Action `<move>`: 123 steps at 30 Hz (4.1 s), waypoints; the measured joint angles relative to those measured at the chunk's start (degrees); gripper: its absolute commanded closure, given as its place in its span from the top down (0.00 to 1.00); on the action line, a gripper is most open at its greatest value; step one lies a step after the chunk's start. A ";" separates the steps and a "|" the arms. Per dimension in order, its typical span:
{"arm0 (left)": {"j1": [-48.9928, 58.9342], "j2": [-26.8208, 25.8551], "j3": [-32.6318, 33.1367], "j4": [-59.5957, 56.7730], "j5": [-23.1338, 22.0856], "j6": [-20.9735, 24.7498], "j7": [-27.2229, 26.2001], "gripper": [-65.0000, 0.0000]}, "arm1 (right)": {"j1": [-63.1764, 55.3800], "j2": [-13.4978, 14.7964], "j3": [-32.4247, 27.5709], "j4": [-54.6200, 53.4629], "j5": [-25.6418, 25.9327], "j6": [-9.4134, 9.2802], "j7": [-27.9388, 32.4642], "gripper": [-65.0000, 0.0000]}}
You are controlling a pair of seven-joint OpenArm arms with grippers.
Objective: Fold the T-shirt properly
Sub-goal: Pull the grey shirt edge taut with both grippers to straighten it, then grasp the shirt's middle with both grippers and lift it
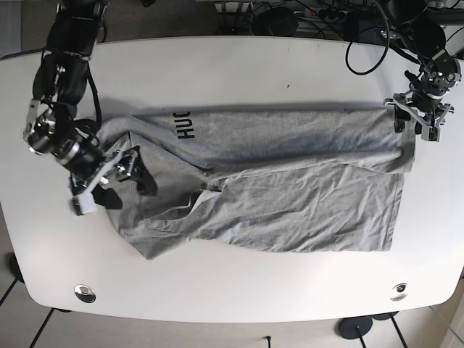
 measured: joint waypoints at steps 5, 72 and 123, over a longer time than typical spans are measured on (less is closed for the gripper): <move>0.20 0.33 -0.44 6.25 -0.59 0.00 -0.17 0.48 | -7.65 0.81 4.72 0.09 -17.33 0.37 0.26 0.72; 6.29 8.87 -5.16 24.00 0.22 -0.20 8.02 0.48 | -16.74 -9.66 21.64 -1.11 -22.64 12.70 3.82 0.83; -36.57 -1.20 8.33 -42.71 9.22 15.47 -7.15 0.00 | 17.33 -4.55 0.52 -52.17 -38.03 12.46 28.76 0.03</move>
